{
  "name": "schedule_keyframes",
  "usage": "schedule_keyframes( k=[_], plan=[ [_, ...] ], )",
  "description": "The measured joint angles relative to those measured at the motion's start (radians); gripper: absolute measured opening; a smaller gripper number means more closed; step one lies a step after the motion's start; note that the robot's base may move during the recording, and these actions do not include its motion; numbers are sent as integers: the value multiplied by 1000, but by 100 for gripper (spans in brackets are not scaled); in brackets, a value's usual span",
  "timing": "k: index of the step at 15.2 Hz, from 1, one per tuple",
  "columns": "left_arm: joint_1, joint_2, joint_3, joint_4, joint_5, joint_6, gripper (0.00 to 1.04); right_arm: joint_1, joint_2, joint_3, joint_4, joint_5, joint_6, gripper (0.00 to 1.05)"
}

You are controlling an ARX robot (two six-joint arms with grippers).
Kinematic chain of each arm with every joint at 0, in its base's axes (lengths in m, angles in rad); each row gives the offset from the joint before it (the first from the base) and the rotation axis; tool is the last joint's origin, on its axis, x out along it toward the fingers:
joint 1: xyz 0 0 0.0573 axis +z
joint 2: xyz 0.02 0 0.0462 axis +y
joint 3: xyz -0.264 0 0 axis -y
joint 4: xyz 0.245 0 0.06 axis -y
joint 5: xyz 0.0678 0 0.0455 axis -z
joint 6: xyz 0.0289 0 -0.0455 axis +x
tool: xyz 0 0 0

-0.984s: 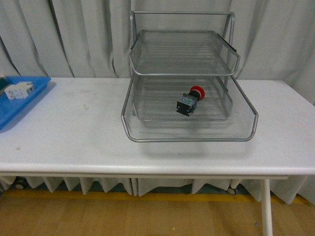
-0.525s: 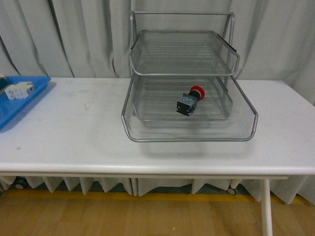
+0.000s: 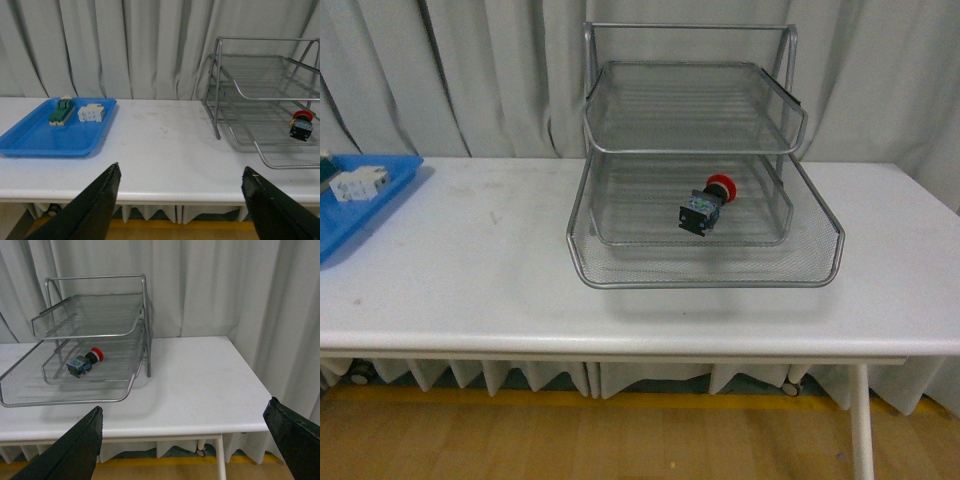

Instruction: Place button on rack with both arms

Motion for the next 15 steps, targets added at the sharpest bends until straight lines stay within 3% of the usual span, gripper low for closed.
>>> schedule_keyframes(
  k=[1, 2, 4, 5, 7, 9, 13, 15],
  plan=[
    [0, 0, 0, 0, 0, 0, 90, -12, 50, 30, -102, -134, 44, 98],
    [0, 0, 0, 0, 0, 0, 99, 26, 101, 49, -114, -188, 82, 98],
    [0, 0, 0, 0, 0, 0, 98, 56, 257, 103, 100, -215, 129, 98],
    [0, 0, 0, 0, 0, 0, 98, 37, 466, 177, 304, -209, 156, 98],
    [0, 0, 0, 0, 0, 0, 98, 50, 903, 345, 573, -172, 219, 98],
    [0, 0, 0, 0, 0, 0, 98, 91, 1175, 509, 569, -172, 265, 98],
    [0, 0, 0, 0, 0, 0, 98, 207, 1585, 832, 336, -174, 343, 95],
    [0, 0, 0, 0, 0, 0, 98, 254, 1642, 863, 224, -162, 342, 71]
  ],
)
